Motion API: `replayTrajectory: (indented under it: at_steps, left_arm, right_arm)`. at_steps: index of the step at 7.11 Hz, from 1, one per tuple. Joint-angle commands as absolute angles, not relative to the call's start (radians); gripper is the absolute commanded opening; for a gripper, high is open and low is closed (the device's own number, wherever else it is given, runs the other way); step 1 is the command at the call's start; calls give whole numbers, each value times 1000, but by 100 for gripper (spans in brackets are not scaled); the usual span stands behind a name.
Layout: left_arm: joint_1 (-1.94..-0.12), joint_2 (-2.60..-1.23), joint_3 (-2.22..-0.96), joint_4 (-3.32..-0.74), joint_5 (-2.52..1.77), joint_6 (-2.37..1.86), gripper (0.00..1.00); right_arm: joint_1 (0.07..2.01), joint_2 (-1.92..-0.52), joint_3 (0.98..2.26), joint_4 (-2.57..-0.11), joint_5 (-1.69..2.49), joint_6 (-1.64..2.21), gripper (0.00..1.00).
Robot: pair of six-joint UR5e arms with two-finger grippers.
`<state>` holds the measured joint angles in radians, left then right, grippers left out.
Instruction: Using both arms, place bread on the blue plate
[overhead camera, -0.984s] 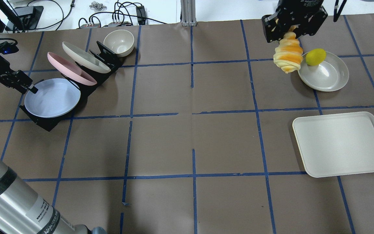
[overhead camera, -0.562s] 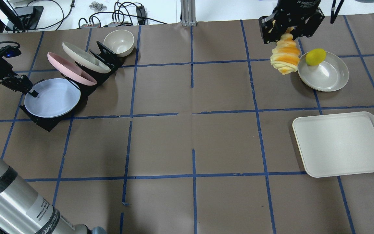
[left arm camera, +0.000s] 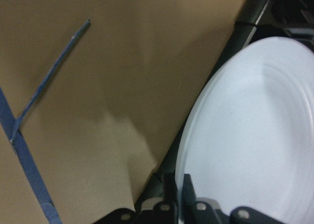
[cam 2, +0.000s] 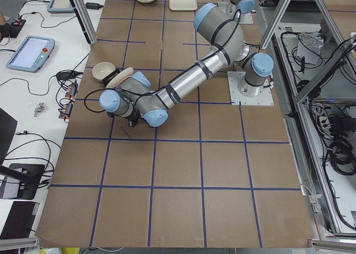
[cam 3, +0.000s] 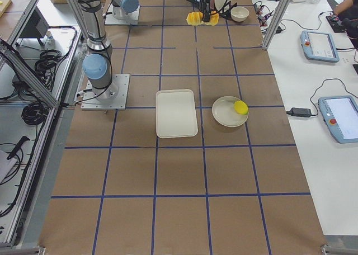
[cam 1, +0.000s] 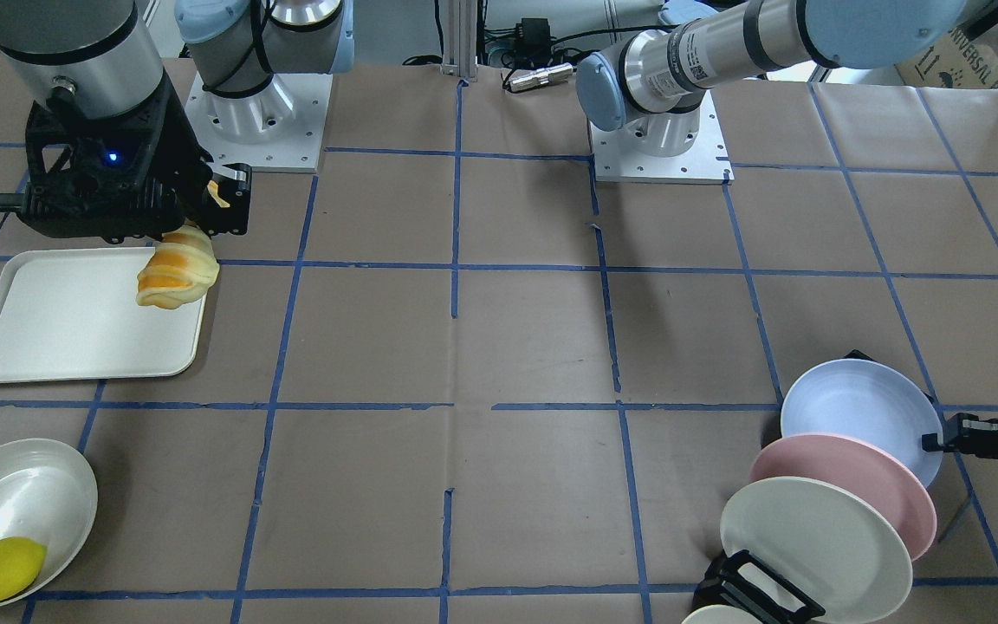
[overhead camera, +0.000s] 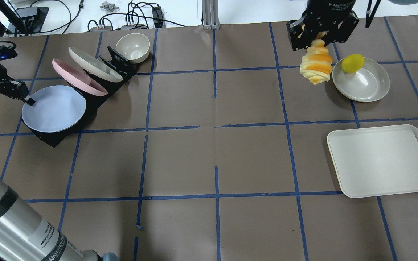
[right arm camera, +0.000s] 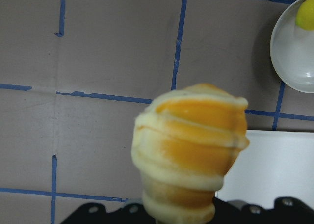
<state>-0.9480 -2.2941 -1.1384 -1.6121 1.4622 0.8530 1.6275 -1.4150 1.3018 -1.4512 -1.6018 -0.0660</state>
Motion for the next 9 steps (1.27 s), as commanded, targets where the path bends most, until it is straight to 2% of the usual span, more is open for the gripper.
replayTrajectory:
  at_steps: [1,5,7,9]
  left_arm:
    - [-951,-2249,-1138,-1655,1463,853,13]
    - [-968,-2105,-1230,-1770,1468,850,12]
    - [-1006,-1960,-1371,-1786,1466,731,12]
    - [-1148,-1829,-1518,-1775,1457,593,12]
  right_arm:
    - [1628,-1414,1302,-1451,-1603,-66,3]
    - [1628,-1413,1307,-1450,-1606,-67,3]
    - [1628,-1413,1307,-1450,-1606,-67,3]
    - [1628,-1413,1308,-1448,-1606,-67,3]
